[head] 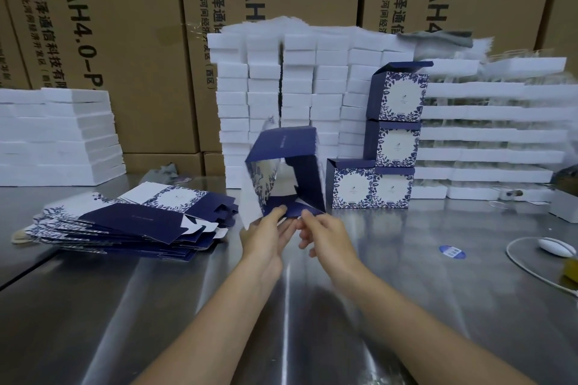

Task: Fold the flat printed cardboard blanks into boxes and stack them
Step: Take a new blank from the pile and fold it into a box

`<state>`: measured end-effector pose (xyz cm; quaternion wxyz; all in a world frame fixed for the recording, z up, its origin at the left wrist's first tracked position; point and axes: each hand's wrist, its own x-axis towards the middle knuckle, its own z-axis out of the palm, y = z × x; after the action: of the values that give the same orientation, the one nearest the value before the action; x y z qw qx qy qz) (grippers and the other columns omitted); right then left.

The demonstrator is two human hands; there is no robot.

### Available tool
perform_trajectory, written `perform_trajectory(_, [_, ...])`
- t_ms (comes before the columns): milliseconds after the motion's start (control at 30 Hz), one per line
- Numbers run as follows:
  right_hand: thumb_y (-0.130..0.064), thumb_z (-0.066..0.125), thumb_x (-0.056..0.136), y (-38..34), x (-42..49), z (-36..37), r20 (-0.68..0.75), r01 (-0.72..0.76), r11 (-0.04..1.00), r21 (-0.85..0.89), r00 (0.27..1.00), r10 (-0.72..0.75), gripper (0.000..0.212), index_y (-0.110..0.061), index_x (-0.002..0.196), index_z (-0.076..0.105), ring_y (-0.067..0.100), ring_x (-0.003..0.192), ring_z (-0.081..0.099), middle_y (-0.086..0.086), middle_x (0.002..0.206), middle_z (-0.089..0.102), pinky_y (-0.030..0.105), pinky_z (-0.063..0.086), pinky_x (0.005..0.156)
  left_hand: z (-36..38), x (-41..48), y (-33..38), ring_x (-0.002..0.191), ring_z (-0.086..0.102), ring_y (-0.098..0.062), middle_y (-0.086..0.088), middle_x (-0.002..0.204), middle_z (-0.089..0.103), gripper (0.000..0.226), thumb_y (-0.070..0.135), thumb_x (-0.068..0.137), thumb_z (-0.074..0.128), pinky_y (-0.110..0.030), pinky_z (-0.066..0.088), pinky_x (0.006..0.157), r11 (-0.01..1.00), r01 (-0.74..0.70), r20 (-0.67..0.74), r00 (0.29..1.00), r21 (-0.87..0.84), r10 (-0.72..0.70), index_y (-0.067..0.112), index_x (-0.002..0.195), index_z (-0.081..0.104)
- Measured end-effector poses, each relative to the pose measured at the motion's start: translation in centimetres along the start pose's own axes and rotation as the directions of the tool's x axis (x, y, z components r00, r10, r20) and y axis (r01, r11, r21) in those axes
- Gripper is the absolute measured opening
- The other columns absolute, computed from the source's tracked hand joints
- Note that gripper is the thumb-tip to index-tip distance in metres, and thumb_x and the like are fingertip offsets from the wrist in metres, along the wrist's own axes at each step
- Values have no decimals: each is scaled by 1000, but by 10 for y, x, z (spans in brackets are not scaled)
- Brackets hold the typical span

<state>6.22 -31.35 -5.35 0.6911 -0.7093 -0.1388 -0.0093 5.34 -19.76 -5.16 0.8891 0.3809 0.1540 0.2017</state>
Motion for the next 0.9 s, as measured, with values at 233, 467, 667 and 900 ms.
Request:
perform_trajectory(233, [-13,53,104,-4,2,-1,-99,-99,961,256,987,128,29,-8,77,61,10,45,46,1,57,52,27,33,54,6,-5,-11,78,70,-14,-4,85,70,33,37,97,73,-26,56,67,953,-30,69,998,301,10,9,113,63])
perform_trajectory(467, [-23,57,102,3,1,-3,-29,-176,945,277,981,191,32,-14,72,62,11,49,48,2,58,54,28,34,54,5,-3,-22,53,44,-17,0,55,47,41,28,106,55,-29,37,57,855,-176,193,977,488,91,14,67,51])
perform_trajectory(667, [-20,52,104,11,5,-4,-93,-205,950,233,968,232,35,-13,70,60,10,44,43,-3,52,48,24,32,48,-3,2,-26,49,43,-13,2,55,43,40,36,109,51,-28,34,49,854,-122,133,989,505,63,17,73,49])
perform_trajectory(900, [-19,54,101,12,7,-7,-117,-191,963,192,969,215,35,-16,66,53,11,41,40,-4,49,41,24,27,44,-9,7,-23,44,42,-12,4,50,42,38,34,109,49,-23,30,42,881,-40,58,998,472,13,16,75,48])
